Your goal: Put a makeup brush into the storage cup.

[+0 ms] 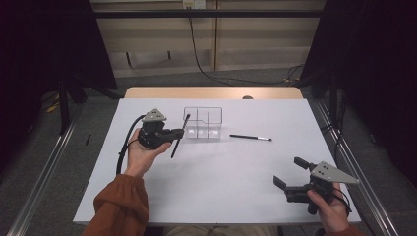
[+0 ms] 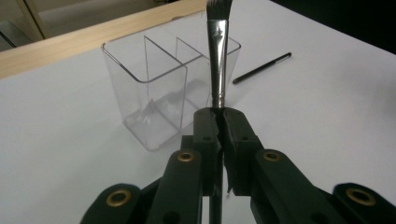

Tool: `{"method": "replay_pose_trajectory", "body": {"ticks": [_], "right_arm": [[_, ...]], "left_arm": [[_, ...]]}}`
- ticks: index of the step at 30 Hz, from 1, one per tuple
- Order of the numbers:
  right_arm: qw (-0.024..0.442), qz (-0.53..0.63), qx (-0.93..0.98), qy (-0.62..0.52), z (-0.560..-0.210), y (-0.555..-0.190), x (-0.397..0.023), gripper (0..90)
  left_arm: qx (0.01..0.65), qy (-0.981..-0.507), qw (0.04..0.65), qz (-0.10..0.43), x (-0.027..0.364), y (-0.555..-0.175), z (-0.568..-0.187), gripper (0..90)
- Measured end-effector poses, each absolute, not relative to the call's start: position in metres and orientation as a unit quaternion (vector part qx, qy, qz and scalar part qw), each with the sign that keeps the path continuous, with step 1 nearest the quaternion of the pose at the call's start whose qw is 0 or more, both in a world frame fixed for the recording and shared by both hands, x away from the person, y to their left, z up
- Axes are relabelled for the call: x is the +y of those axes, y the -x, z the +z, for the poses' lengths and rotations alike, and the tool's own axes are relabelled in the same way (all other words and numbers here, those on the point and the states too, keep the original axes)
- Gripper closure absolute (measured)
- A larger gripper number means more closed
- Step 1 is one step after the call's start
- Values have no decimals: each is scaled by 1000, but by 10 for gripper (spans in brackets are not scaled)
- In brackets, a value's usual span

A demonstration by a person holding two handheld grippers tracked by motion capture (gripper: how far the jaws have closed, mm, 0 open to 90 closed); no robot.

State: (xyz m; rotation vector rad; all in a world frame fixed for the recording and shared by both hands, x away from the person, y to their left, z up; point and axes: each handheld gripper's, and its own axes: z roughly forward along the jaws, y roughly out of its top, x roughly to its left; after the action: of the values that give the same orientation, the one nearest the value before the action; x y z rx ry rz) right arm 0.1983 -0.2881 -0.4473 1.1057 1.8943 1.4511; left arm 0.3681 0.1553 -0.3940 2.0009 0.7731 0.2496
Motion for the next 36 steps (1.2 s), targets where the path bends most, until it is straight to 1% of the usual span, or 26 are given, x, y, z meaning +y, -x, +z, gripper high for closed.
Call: {"method": "replay_pose_trajectory", "body": {"ticks": [10, 12, 15, 18, 20, 21, 33, 36], "right_arm": [[255, 533, 696, -407, -447, -198, -288, 0], [255, 534, 696, -406, -447, -198, -288, 0], [254, 535, 696, -406, -447, -198, -288, 0], [254, 535, 696, -406, -447, -198, -288, 0], [255, 536, 695, -406, -447, -198, -288, 0], [254, 536, 695, -406, -447, -198, -288, 0], [253, 536, 696, -406, -447, -198, -288, 0], [253, 537, 694, -407, -447, -198, -288, 0]], "left_arm": [[314, -793, 508, 123, 156, -364, -388, 846], [317, -786, 514, 134, 157, -363, -386, 847], [316, -776, 529, 134, 158, -362, -384, 847], [308, -774, 535, 142, 156, -362, -384, 847], [296, -777, 531, 161, 155, -360, -384, 846], [294, -776, 535, 155, 154, -360, -384, 846], [305, -751, 564, 160, 159, -365, -374, 847], [308, -750, 560, 167, 159, -367, -371, 847]]}}
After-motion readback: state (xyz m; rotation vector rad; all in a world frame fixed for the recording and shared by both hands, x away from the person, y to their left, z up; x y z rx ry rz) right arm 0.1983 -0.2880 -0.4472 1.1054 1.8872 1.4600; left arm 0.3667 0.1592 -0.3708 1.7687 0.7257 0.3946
